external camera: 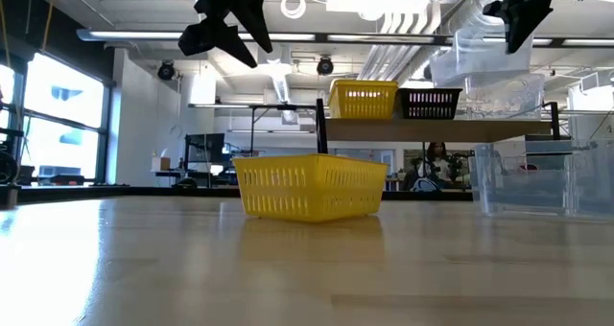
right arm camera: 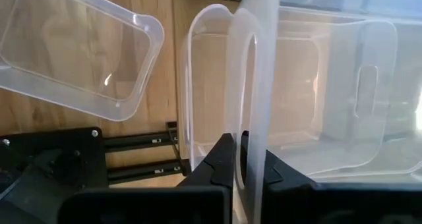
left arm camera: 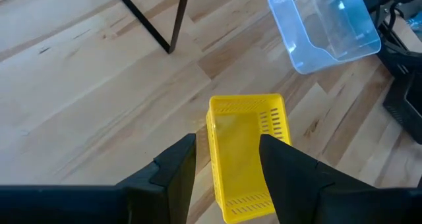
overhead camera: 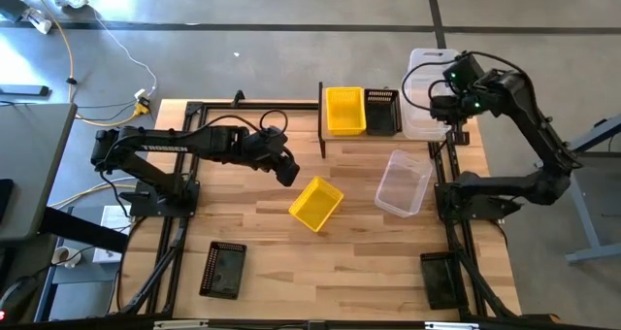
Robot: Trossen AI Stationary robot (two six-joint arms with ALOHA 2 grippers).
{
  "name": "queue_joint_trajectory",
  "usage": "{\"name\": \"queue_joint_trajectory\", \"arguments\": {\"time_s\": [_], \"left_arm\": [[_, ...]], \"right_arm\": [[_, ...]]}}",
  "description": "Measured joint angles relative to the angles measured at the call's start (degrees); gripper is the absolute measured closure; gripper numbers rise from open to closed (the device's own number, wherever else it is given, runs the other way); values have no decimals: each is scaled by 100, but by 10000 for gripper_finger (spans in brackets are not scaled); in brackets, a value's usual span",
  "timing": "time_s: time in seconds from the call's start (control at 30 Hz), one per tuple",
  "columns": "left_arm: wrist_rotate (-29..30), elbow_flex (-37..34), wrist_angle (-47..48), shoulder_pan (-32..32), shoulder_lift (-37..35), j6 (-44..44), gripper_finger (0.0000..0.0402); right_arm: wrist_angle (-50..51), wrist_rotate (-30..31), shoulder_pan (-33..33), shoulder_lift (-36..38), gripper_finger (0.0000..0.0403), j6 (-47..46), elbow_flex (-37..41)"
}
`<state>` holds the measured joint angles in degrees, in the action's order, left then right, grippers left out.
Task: Stack baskets on shelf by color
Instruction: Stack the top transparent bin on top of the other transparent bin on the shelf
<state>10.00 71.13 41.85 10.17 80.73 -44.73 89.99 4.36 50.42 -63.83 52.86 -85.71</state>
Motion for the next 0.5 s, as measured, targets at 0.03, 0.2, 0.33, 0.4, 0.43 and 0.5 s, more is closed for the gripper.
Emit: {"name": "queue_joint_trajectory", "arguments": {"time_s": [0.03,0.2,0.33,0.4,0.43,0.5], "left_arm": [[-2,0,0,0,0,0,245],[-1,0,2,0,0,0,245],[0,0,2,0,0,0,245],[0,0,2,0,0,0,245],[0,0,2,0,0,0,245],[0,0,3,6,0,2,245]], "right_arm": [[-1,-4,38,6,403,8,0],[4,-129,176,20,403,141,0],[1,-142,248,-22,403,162,0],[1,-140,257,-24,403,140,0],[5,-140,257,-16,403,102,0],[0,-140,257,-14,403,-48,0]]}}
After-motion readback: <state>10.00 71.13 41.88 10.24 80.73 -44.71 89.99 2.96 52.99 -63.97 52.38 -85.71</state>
